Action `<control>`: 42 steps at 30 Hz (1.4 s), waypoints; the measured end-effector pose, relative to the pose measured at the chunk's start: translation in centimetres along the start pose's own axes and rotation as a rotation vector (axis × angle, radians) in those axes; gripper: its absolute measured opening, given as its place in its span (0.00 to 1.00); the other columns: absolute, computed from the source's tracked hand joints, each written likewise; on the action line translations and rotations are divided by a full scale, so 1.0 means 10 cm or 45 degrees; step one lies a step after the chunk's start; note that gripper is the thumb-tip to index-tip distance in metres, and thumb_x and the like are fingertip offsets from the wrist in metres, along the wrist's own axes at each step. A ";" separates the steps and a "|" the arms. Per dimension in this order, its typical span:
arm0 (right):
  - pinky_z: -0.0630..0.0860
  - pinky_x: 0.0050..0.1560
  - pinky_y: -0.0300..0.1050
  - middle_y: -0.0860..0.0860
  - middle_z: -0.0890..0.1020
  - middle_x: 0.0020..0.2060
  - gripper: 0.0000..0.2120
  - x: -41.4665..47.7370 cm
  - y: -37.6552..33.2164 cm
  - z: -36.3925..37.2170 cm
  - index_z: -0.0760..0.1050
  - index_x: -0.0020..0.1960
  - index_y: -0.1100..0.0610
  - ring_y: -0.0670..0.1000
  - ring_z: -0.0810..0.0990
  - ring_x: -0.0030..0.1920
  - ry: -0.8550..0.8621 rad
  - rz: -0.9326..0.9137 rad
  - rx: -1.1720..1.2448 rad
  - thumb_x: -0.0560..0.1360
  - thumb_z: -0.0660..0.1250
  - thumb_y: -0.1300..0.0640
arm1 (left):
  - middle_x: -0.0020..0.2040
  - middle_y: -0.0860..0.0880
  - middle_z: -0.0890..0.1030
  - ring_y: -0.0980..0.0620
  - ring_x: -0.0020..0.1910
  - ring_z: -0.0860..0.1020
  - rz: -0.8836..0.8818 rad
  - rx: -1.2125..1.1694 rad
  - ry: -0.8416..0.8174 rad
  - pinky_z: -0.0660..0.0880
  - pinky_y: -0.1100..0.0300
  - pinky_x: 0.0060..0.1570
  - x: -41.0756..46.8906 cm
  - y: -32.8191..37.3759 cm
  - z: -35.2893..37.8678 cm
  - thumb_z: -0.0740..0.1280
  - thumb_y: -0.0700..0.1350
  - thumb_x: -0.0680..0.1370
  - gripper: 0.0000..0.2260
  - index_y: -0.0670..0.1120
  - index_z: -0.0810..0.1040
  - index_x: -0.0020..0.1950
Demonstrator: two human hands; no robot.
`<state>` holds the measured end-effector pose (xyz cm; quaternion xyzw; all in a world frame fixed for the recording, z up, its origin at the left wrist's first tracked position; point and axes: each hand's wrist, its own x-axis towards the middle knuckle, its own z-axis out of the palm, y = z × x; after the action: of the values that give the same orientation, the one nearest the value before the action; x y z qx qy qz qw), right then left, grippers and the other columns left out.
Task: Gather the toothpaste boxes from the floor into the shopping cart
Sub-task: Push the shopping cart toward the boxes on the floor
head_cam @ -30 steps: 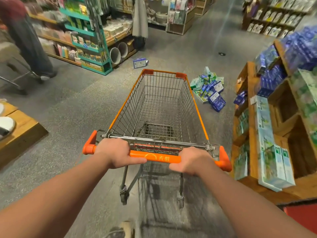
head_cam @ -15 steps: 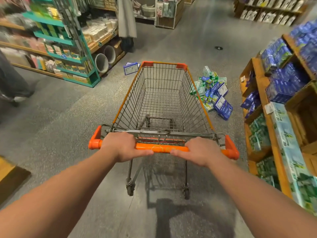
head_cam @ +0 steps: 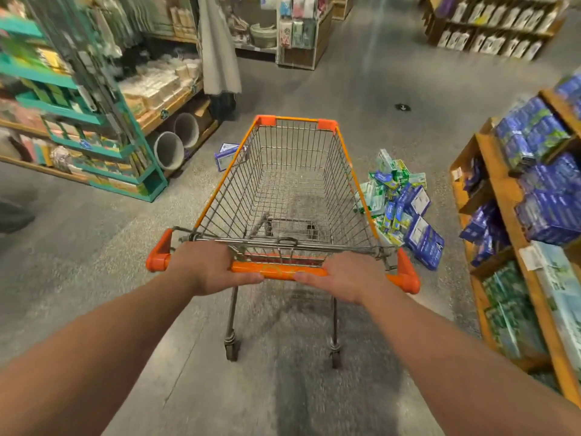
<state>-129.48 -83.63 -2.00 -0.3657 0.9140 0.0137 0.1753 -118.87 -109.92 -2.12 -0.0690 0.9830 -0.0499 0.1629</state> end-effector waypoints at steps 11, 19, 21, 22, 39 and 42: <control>0.69 0.41 0.48 0.51 0.78 0.40 0.41 2.15 0.32 -0.83 0.77 0.40 0.53 0.55 0.77 0.43 -0.026 0.122 -0.005 0.71 0.44 0.18 | 0.35 0.52 0.79 0.52 0.35 0.78 0.096 0.007 0.077 0.75 0.56 0.39 2.17 -1.13 -0.54 0.38 0.88 0.58 0.49 0.48 0.77 0.36; 0.73 0.43 0.48 0.50 0.79 0.40 0.42 3.40 0.35 -1.23 0.78 0.41 0.52 0.55 0.80 0.44 0.001 0.273 0.063 0.69 0.45 0.17 | 0.35 0.53 0.78 0.48 0.38 0.79 0.171 0.081 0.093 0.73 0.55 0.39 3.44 -1.89 -0.88 0.40 0.88 0.59 0.48 0.48 0.77 0.37; 0.72 0.41 0.47 0.50 0.79 0.40 0.42 3.58 0.35 -1.28 0.78 0.42 0.52 0.55 0.80 0.44 0.007 0.287 0.072 0.69 0.44 0.17 | 0.34 0.53 0.76 0.48 0.38 0.78 0.189 0.096 0.083 0.73 0.55 0.39 3.63 -2.01 -0.93 0.39 0.88 0.58 0.49 0.48 0.76 0.37; 0.72 0.40 0.47 0.50 0.79 0.40 0.42 3.66 0.36 -1.31 0.78 0.41 0.52 0.55 0.80 0.44 0.009 0.283 0.068 0.70 0.44 0.18 | 0.34 0.53 0.76 0.48 0.38 0.78 0.196 0.099 0.079 0.73 0.55 0.39 3.70 -2.06 -0.95 0.38 0.88 0.58 0.48 0.48 0.76 0.37; 0.77 0.45 0.50 0.45 0.79 0.40 0.28 4.02 0.56 -1.48 0.71 0.47 0.46 0.50 0.80 0.42 -0.028 0.275 0.492 0.71 0.55 0.22 | 0.38 0.51 0.79 0.49 0.41 0.79 0.221 -0.075 0.017 0.76 0.54 0.45 4.15 -2.34 -1.10 0.33 0.81 0.66 0.46 0.48 0.76 0.41; 0.77 0.45 0.48 0.46 0.80 0.43 0.24 3.97 0.65 -1.70 0.73 0.49 0.46 0.49 0.80 0.44 0.075 0.310 0.601 0.74 0.57 0.26 | 0.42 0.51 0.80 0.48 0.43 0.80 0.261 -0.029 0.089 0.78 0.55 0.45 4.20 -2.15 -1.34 0.39 0.81 0.66 0.42 0.51 0.77 0.49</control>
<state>-165.76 -107.87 0.18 -0.2022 0.9339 -0.1894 0.2261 -160.06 -136.49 -0.08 0.0318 0.9904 -0.0243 0.1321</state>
